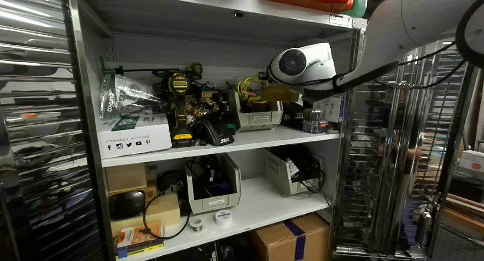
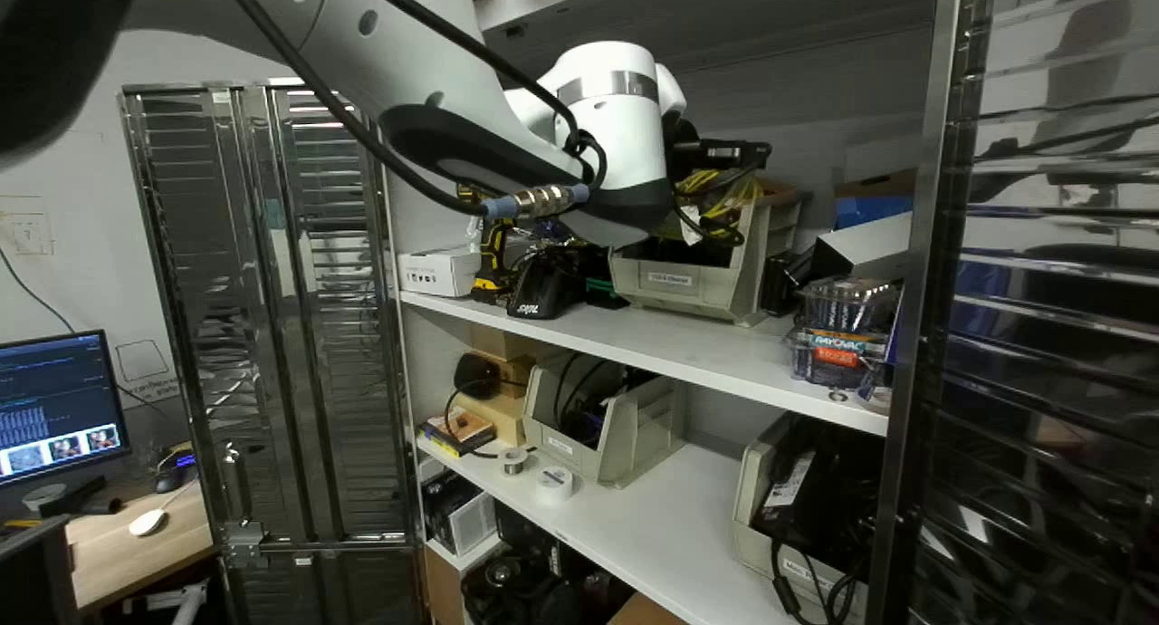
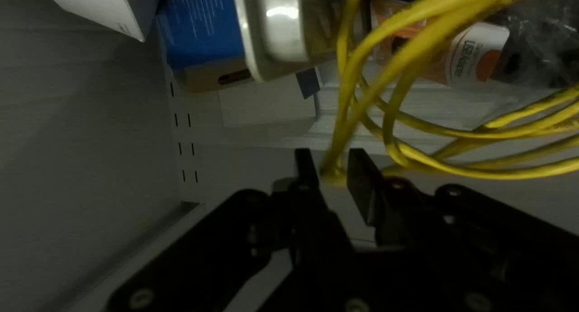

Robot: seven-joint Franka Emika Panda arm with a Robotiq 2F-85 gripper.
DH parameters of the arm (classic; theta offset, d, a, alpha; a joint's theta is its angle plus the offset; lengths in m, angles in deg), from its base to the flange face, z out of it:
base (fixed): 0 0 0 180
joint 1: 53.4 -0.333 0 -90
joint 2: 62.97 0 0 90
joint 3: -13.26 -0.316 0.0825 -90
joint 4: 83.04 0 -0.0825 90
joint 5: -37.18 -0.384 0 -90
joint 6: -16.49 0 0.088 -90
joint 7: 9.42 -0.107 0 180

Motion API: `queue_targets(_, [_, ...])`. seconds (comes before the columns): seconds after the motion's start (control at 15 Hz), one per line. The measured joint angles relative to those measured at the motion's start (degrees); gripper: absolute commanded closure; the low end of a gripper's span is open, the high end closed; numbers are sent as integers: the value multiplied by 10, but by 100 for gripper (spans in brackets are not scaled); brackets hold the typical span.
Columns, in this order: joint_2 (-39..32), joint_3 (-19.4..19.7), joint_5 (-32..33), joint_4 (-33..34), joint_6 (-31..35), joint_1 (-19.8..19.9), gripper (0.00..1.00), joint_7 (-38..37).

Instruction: Put the yellow cable in the gray box

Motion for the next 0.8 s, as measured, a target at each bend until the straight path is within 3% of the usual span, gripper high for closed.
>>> queue_targets(0.33, [2, -14, -120, -16, 15, 4, 4, 109])
queue_targets(0.4, [6, -19, -147, -24, 27, 7, 0, 132])
queue_targets(0.8, [65, -77, -333, -139, 84, 55, 0, 305])
